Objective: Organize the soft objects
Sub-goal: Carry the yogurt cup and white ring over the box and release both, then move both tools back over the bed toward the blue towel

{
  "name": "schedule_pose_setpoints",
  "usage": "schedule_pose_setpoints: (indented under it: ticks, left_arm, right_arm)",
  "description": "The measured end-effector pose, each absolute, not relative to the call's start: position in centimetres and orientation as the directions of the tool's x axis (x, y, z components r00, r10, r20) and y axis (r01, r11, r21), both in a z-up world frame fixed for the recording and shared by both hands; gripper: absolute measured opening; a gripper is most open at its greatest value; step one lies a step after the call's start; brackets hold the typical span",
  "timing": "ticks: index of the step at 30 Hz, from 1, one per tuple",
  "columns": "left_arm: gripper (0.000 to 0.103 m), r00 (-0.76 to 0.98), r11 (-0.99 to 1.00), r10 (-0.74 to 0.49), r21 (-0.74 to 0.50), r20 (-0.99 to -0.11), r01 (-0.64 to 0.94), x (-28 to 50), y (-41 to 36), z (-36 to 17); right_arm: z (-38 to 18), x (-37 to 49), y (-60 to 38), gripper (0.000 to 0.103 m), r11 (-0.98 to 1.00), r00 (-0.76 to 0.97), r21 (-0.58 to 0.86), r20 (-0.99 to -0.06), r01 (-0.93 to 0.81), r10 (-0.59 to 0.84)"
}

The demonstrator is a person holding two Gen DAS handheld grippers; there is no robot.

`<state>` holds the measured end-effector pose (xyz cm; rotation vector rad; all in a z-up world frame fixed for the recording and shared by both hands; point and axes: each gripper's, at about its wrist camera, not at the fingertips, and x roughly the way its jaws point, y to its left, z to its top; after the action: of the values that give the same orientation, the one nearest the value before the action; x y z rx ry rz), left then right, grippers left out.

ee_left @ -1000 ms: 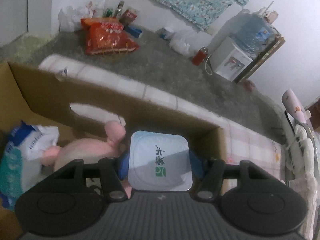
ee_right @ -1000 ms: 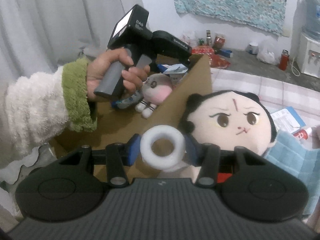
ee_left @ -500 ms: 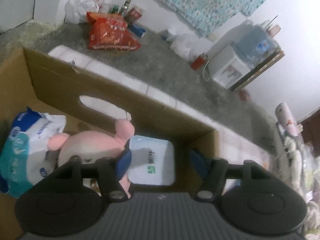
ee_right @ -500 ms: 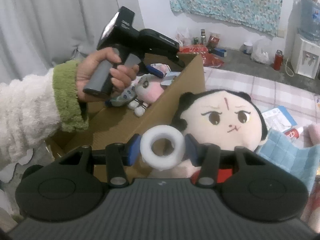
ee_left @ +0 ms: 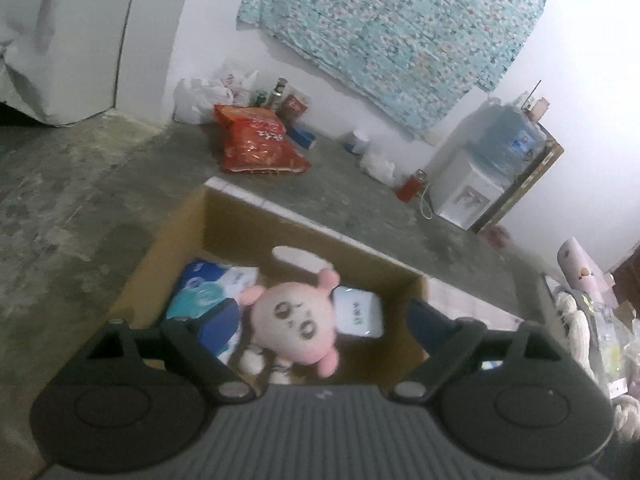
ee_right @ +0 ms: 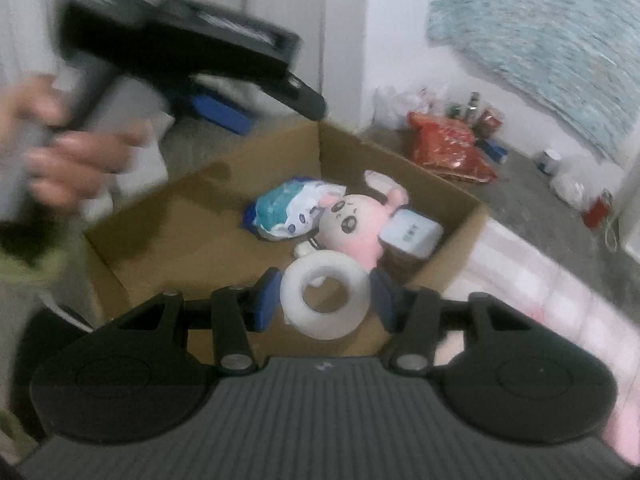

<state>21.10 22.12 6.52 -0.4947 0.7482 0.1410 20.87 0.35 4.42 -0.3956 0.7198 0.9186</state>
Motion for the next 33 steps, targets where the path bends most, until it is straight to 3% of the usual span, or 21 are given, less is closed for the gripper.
schedule_pose_setpoints:
  ticks: [9,18,22,27,33]
  left_arm:
    - [0.092,0.723,0.858,-0.049,-0.399,-0.689,-0.323,19.2,25.4,4.8]
    - [0.092,0.716,0.846,-0.068,-0.420,-0.695,-0.328,20.0,26.3,3.2]
    - [0.092,0.716,0.846,-0.065,-0.419,-0.696,-0.330,20.1,26.3,3.0]
    - [0.092,0.717,0.847,-0.059,-0.414,-0.695,-0.332,20.0,26.2,3.1]
    - [0.092,0.727,0.862,-0.045,-0.395,-0.685,-0.319,19.4,25.7,4.0]
  right_arm:
    - [-1.5,25.7,10.4,0.047,0.397,0.333,-0.192,-0.884,-0.897,0.326]
    - [-6.9,27.7,12.9,0.050,0.280,0.387,-0.348,-0.916,-0.895,0.100]
    - [-7.4,28.1,12.9,0.057,0.274,0.417,-0.378,-0.903,-0.884,0.100]
    - [-6.1,27.5,12.0,0.058,0.298,0.438,-0.383,-0.887,-0.874,0.145]
    - [-0.4,25.5,8.5,0.058,0.399,0.483,-0.359,-0.832,-0.844,0.273]
